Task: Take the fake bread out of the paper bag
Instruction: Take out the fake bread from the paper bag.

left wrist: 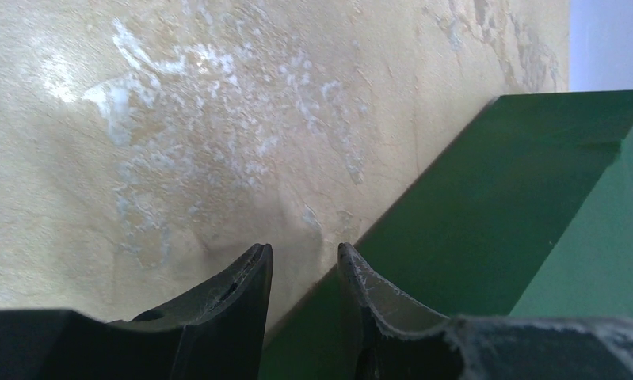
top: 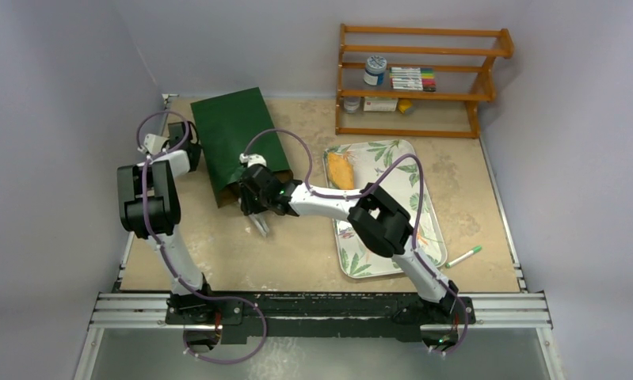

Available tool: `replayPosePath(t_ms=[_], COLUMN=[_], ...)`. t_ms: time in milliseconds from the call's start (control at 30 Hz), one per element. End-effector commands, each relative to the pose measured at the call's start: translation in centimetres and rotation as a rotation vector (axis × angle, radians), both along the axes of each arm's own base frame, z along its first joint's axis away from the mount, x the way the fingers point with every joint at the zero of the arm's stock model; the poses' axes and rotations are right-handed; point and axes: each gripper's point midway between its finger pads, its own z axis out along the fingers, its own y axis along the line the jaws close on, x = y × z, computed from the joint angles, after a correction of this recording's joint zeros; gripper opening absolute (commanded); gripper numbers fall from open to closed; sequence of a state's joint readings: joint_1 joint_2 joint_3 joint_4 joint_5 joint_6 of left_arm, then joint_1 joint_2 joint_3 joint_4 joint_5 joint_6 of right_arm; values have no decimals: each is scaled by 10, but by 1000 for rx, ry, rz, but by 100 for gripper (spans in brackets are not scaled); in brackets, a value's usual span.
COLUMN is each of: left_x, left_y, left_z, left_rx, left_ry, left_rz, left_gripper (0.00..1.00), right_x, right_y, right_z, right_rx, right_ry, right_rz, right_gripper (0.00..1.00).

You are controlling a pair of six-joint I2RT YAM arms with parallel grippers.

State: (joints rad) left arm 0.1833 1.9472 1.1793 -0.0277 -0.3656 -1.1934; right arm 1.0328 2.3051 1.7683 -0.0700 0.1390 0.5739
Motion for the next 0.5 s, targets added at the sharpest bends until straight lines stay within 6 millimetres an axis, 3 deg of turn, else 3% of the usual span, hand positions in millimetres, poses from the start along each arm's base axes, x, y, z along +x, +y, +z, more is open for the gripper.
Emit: replayPosePath(t_ms=[0,233,467], left_x=[13,10,3], left_y=[-16,-31,-39], left_z=[40,40,33], left_rx=[3,-10,-20], left_ry=[-110,-116,-106], left_rz=[-34,-48,-57], left_gripper=[35,35,35], right_x=[13,13,33], right_y=[14,15,3], right_z=[35,37,30], right_rx=[72,64,45], right_ry=[-54,-53,-44], right_rz=[2,10,-31], right_gripper=[45,45,45])
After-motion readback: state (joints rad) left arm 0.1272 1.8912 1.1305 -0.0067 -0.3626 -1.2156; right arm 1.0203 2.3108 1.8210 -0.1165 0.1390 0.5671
